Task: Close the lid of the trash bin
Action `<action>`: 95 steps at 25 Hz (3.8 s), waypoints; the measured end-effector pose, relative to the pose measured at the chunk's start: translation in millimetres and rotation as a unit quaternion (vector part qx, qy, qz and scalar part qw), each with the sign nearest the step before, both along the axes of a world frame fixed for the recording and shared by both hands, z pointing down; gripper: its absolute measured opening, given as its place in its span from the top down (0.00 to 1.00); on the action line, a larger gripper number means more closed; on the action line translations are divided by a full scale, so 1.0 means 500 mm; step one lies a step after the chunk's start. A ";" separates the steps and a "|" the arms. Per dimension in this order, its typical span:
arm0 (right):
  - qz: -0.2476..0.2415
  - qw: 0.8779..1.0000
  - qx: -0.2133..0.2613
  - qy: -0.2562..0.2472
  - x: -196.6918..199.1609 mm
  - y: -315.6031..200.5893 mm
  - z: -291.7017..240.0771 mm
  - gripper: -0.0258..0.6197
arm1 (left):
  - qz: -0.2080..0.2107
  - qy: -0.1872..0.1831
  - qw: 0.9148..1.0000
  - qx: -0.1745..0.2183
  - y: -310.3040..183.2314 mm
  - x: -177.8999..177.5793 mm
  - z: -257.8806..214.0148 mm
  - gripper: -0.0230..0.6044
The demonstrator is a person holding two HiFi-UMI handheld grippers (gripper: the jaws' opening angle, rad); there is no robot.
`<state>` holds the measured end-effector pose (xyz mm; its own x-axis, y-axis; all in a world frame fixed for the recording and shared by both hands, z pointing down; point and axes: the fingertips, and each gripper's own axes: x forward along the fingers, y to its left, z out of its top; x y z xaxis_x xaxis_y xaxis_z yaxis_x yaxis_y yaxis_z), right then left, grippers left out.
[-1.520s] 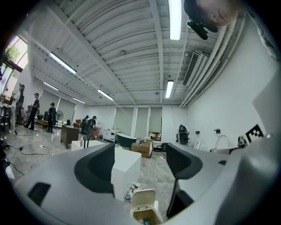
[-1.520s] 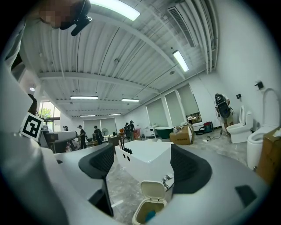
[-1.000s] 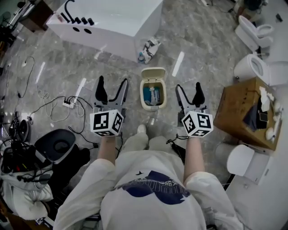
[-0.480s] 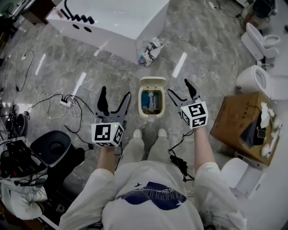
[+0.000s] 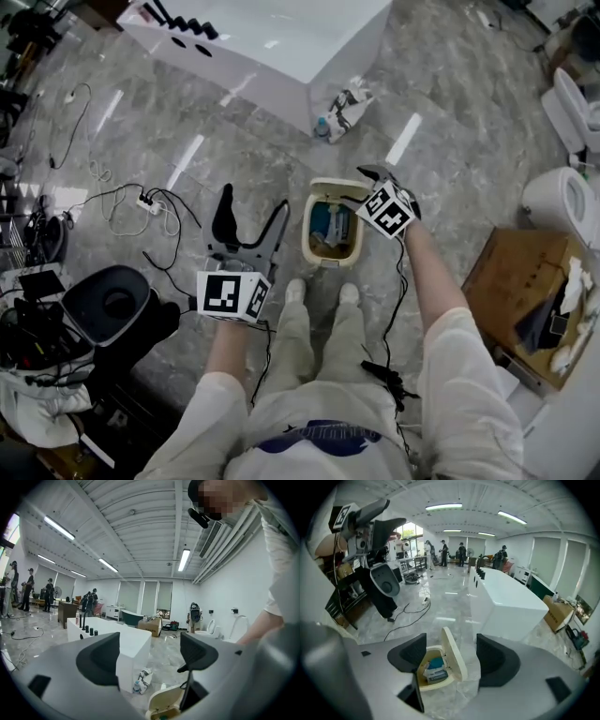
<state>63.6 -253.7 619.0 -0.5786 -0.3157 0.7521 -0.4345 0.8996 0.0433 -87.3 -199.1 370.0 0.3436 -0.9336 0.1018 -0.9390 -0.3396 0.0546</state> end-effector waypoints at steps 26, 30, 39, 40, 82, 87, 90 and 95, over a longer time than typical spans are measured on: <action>-0.092 0.988 -0.092 0.083 -0.070 0.047 0.179 0.49 | -0.012 0.017 0.999 -0.046 -0.085 -0.092 0.119 0.36; -0.088 0.987 -0.101 0.084 -0.094 0.076 0.207 0.51 | -0.010 0.017 0.998 -0.052 -0.084 -0.123 0.138 0.36; -0.082 0.991 -0.073 0.076 -0.082 0.133 0.242 0.59 | -0.013 0.013 0.998 -0.057 -0.026 -0.111 0.181 0.36; -0.083 0.991 -0.070 0.075 -0.076 0.140 0.246 0.60 | -0.014 0.015 0.998 -0.059 -0.017 -0.105 0.185 0.36; -0.066 0.988 -0.096 0.101 -0.079 0.374 0.463 0.74 | 0.018 0.012 0.999 -0.046 0.052 -0.080 0.318 0.36; -0.063 0.987 -0.104 0.103 -0.080 0.384 0.489 0.73 | 0.015 0.015 0.999 -0.050 0.057 -0.081 0.336 0.36; -0.066 0.986 -0.109 0.108 -0.080 0.391 0.507 0.74 | 0.015 0.015 0.999 -0.050 0.056 -0.078 0.345 0.36; -0.064 0.985 -0.115 0.112 -0.079 0.392 0.540 0.75 | 0.012 0.017 0.999 -0.050 0.046 -0.074 0.363 0.36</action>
